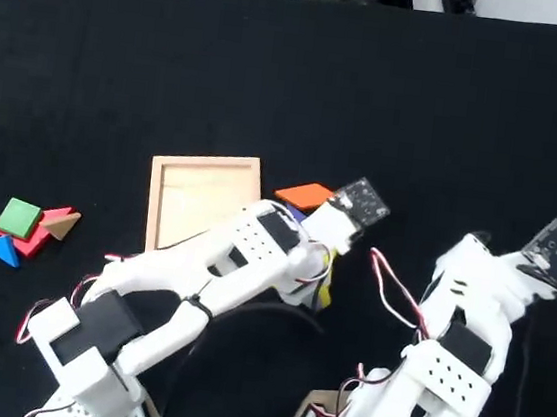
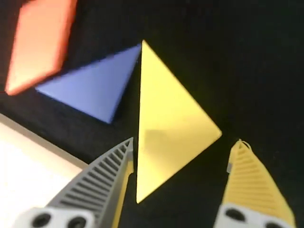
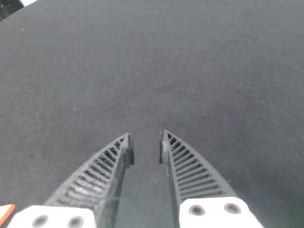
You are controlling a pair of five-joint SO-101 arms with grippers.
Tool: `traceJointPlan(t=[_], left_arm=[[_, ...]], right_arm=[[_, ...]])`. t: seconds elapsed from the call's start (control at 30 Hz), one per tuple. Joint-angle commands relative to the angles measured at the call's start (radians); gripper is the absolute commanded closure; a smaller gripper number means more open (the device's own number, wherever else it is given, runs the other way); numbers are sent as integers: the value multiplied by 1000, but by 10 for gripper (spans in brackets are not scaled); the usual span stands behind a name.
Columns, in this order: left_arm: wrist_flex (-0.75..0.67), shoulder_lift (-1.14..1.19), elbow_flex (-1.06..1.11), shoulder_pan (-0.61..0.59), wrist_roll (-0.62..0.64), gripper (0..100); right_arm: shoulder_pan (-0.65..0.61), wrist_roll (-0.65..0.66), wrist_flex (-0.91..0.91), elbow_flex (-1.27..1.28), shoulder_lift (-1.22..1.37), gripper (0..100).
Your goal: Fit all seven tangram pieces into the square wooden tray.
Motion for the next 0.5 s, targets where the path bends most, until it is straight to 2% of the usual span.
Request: traceJointPlan(t=[0.0,0.23,0.47], left_arm=[[-20,17,-74,7,-6,687],[-23,172,-140,36,-3,687],[0,172,-173,33,8,687]], right_arm=[[-25,18,-21,-73,2,895],[-23,18,-21,-73,2,895],[-23,18,-21,-73,4,895]])
